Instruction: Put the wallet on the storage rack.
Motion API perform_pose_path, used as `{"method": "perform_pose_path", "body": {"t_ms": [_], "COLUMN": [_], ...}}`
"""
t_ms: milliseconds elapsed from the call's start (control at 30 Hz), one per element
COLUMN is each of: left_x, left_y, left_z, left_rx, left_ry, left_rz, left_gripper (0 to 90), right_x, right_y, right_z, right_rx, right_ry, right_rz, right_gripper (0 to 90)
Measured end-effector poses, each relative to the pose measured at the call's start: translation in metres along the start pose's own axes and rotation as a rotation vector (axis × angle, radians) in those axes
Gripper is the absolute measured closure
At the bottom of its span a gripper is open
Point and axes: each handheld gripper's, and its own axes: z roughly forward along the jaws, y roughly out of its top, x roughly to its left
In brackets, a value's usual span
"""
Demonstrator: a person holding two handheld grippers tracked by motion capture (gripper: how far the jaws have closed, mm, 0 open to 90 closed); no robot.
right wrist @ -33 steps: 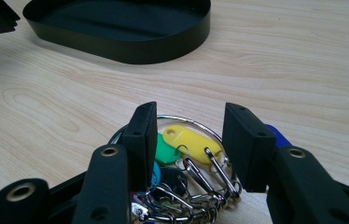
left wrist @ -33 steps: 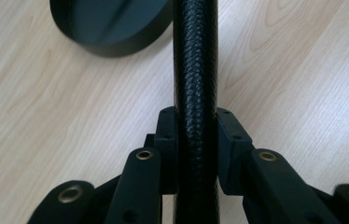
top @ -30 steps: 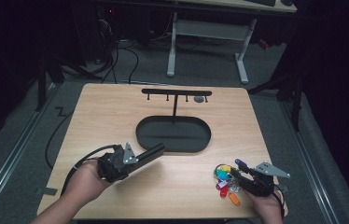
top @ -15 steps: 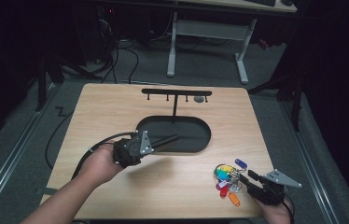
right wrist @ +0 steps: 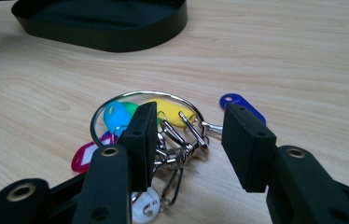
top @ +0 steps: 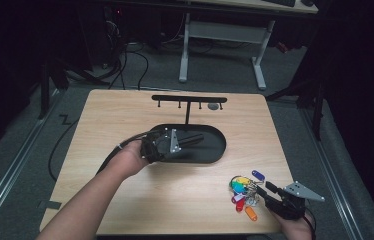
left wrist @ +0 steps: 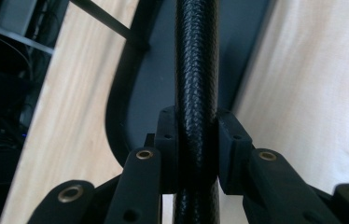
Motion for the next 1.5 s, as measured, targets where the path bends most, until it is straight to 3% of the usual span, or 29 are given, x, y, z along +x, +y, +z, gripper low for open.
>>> {"method": "perform_pose_path", "body": {"t_ms": [333,867,1067,1300,1400,1500], "left_x": [0.012,0.012,0.010,0.009,0.007,0.006], "left_y": [0.016,0.025,0.023,0.020,0.022,0.022], "left_z": [0.029,0.073,0.082,0.087,0.088,0.086], "left_rx": [-0.012,0.009,0.029,0.080,0.088,0.097], "left_ry": [0.040,0.102,0.127,0.114,0.100,0.059], "left_rz": [0.039,0.091,0.150,0.133,0.105,0.064], "left_gripper": [73.7,73.8,73.6,71.7,64.6,58.5], "right_x": [0.001,-0.001,-0.003,-0.003,-0.002,-0.001], "right_y": [0.002,0.001,0.001,0.000,0.001,0.001], "right_z": [0.003,0.002,0.001,0.002,0.002,0.002], "right_rx": [-0.006,-0.014,-0.015,-0.013,-0.011,-0.011], "right_ry": [0.019,0.029,0.029,0.029,0.028,0.028], "right_rz": [0.002,0.015,0.026,0.024,0.024,0.022], "right_gripper": [56.7,56.8,56.9,56.9,56.9,56.9]}}
